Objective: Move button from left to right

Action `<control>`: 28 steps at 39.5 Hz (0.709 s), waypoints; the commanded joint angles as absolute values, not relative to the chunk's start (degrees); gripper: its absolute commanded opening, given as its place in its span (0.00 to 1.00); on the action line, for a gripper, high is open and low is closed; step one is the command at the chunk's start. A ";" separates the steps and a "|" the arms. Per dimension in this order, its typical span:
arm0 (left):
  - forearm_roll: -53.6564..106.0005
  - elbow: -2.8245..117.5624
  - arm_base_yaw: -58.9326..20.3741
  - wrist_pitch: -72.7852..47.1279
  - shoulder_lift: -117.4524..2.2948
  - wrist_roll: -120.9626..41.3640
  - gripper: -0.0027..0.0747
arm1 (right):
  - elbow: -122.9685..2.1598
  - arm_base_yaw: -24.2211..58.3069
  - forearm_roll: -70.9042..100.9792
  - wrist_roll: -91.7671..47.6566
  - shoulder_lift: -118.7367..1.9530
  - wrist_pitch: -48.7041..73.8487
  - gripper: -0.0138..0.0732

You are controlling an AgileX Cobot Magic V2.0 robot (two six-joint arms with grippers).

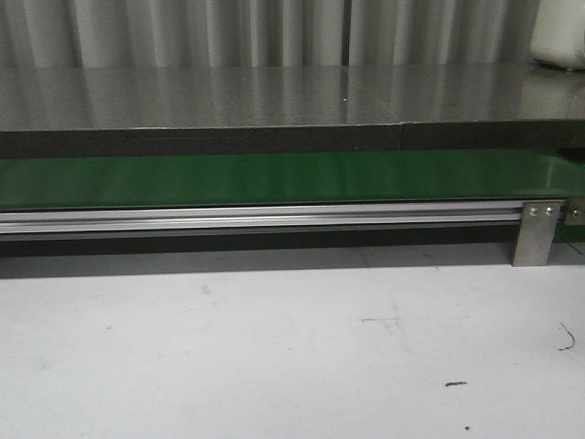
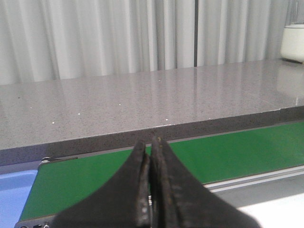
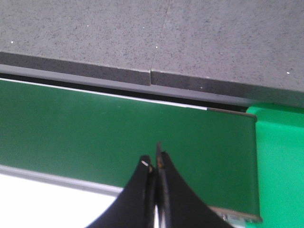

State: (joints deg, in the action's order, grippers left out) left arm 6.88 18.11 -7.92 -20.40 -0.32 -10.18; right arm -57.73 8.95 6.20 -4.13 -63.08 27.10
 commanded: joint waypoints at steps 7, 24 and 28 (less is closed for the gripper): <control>7.50 19.47 -8.45 -15.72 -1.05 -9.80 0.01 | -36.17 9.03 6.15 -5.09 -40.83 11.62 0.08; 7.50 19.47 -8.45 -15.72 -1.05 -9.80 0.01 | -21.47 9.03 6.15 -5.09 -18.47 6.36 0.08; 7.50 19.47 -8.45 -15.72 -1.05 -9.80 0.01 | -21.47 9.03 6.15 -5.09 -18.35 6.36 0.08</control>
State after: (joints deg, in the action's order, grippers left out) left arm 6.88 18.11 -7.92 -20.40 -0.32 -10.18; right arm -20.06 8.95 6.20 -4.45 -18.16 11.55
